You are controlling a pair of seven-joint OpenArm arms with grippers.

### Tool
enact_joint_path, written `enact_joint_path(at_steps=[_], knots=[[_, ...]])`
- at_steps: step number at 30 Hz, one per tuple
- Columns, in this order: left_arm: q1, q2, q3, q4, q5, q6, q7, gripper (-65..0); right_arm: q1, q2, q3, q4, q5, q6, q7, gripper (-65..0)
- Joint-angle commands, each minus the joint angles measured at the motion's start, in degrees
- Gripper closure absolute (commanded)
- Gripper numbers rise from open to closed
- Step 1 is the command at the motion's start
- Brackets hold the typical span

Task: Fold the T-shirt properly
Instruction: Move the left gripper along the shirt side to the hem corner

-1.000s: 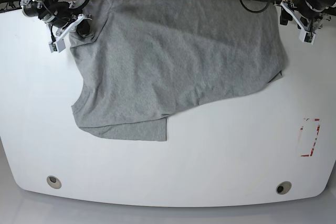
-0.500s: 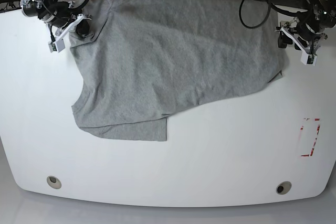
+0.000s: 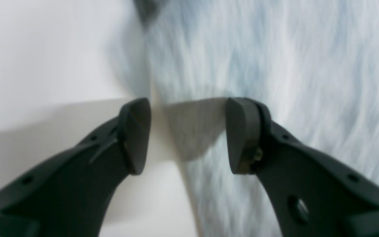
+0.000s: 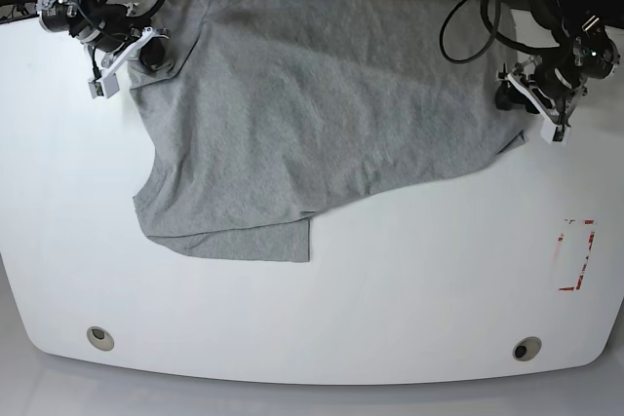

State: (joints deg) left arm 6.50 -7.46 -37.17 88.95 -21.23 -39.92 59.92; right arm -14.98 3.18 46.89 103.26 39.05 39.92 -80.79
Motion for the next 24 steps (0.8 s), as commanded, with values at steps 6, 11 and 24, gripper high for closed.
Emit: enact_joint_path(at_steps=[6, 11, 24], knots=[[-4.5, -1.3, 0.1, -4.4, 0.0, -0.1, 0.7, -26.1, 0.4, 0.6, 0.2, 0.8, 0.7, 0.1, 0.8, 0.0], [-10.1, -1.5, 1.3, -8.4, 1.5, -0.1, 0.6, -0.3, 0.4, 0.5, 0.3, 0.8, 0.6, 0.1, 0.8, 0.0], [-24.7, -1.4, 2.3, -17.5, 12.5, -0.1, -6.0, -0.8, 0.5, 0.5, 0.4, 0.7, 0.6, 0.1, 1.5, 0.0]])
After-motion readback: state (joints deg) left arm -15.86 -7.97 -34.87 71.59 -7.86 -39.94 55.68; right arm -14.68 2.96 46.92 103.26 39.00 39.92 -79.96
